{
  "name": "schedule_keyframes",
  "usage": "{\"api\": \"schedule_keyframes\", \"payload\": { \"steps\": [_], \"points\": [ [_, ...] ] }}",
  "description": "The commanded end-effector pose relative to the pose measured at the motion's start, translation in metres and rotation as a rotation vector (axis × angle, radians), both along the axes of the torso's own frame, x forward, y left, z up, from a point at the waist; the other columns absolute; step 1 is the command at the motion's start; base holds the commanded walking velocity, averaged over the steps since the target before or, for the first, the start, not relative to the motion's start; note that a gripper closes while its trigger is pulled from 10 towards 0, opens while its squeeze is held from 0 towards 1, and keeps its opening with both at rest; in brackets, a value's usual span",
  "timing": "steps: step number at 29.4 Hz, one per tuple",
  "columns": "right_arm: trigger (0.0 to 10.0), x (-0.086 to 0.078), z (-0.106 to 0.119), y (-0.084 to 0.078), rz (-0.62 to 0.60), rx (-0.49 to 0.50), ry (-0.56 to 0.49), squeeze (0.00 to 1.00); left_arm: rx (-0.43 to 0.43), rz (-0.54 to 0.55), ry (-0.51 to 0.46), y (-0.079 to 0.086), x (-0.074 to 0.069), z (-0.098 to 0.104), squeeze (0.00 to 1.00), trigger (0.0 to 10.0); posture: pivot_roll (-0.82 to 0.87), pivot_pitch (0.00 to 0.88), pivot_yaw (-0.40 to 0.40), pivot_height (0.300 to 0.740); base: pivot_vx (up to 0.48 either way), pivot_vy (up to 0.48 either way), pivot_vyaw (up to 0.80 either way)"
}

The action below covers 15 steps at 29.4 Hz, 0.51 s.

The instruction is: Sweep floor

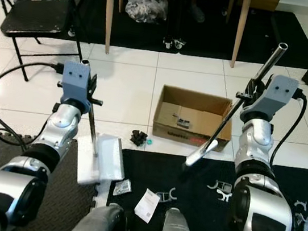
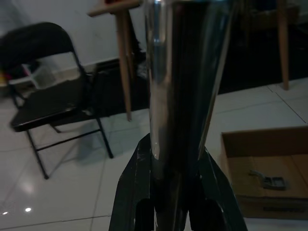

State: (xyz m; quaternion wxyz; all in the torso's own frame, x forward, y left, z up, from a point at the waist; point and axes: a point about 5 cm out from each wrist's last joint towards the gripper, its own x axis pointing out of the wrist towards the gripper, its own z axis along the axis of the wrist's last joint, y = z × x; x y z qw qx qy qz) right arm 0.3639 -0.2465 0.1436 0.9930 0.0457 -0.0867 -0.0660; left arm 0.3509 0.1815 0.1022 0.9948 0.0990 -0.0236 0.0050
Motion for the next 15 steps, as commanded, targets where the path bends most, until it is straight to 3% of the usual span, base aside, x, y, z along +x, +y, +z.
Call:
{"api": "schedule_keyframes", "payload": {
  "steps": [1,15],
  "points": [
    [10.0,0.0003,0.0013,-0.0001,0.002,0.005,-0.009,0.00,0.015,-0.013,-0.056,-0.0026,0.0025,0.0099,0.00,10.0,-0.02,0.048,0.026,0.740,0.000,0.000,0.00],
    [10.0,0.0003,0.0007,0.0002,0.000,0.007,-0.008,0.00,0.020,-0.017,-0.054,-0.0026,0.0028,0.0101,0.00,10.0,-0.02,0.046,0.029,0.740,0.000,0.000,0.00]
  ]
}}
